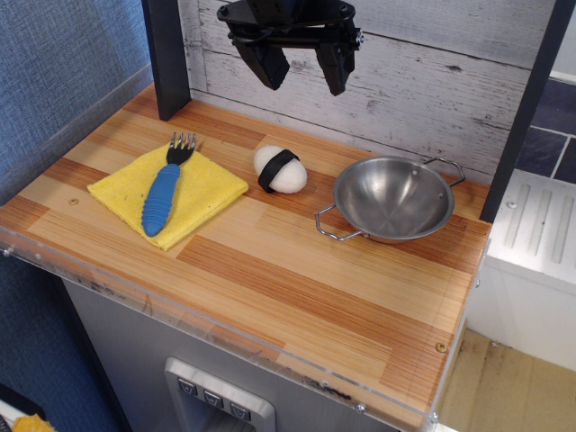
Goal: Put the sushi in the bottom right hand corner of the table.
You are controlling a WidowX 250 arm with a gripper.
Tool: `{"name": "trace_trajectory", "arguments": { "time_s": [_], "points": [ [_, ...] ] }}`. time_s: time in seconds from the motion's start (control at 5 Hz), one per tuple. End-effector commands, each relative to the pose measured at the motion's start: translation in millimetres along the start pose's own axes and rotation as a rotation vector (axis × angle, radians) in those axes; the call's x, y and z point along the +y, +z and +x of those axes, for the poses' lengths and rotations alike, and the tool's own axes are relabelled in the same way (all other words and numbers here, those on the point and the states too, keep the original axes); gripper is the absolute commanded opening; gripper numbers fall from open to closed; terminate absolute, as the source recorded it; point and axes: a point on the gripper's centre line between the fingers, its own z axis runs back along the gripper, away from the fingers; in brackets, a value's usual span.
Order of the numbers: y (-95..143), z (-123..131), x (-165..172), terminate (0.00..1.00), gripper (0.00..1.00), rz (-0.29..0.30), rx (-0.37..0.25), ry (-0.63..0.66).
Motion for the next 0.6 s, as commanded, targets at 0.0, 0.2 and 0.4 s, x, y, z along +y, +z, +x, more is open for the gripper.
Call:
{"name": "trace_trajectory", "arguments": {
  "time_s": [0.0,0.2,0.4],
  "points": [
    [0.0,0.0,0.0,0.00,1.00,0.000,0.000,0.000],
    [-11.2,4.9,2.3,0.00,1.00,0.036,0.013,-0.017],
    [-20.2,3.0,10.7,0.00,1.00,0.070,0.025,-0.016]
  ]
}}
